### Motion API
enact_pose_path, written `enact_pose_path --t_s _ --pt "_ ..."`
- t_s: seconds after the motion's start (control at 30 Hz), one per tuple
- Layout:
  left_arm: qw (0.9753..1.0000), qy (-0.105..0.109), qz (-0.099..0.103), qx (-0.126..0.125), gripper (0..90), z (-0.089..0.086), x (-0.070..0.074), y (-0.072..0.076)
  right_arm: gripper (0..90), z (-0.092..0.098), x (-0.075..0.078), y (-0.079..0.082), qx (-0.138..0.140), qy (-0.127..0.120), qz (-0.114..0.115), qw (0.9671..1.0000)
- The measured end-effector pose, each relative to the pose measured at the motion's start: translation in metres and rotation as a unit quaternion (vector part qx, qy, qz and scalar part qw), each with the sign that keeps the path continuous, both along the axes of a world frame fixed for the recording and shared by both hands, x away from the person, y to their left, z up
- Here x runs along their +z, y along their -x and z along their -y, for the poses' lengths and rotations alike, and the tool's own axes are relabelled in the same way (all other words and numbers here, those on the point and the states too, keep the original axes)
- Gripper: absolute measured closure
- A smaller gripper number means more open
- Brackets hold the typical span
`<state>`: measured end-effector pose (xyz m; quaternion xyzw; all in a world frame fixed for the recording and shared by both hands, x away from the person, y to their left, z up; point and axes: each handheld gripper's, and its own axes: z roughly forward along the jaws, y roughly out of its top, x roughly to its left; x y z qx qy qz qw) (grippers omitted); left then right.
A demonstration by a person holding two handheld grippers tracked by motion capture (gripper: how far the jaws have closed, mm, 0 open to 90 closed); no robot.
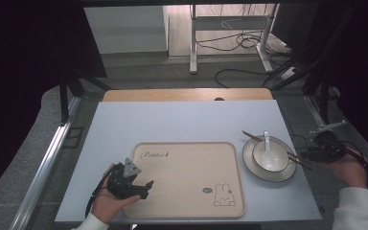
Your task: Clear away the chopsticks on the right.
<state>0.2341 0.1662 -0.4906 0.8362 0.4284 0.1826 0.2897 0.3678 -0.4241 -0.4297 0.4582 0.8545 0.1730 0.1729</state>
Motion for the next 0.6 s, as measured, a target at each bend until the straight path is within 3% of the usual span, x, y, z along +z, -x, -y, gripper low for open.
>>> enact_pose_path --t_s 0.2,0.43,0.6 --pt "1.0 -0.002 -0.002 0.001 13.8 0.0 -0.001 -0.001 57.9 0.01 -0.013 -0.005 0.023 0.012 -0.028 0.9993" --pt "1.0 -0.005 0.0 0.002 13.7 -0.001 -0.001 0.0 66.2 0.008 -0.026 -0.013 0.053 0.023 -0.056 0.9968" --pt "1.0 -0.006 -0.002 0.004 13.8 -0.001 -0.002 0.001 72.9 0.007 -0.029 -0.016 0.066 0.027 -0.063 0.9955"
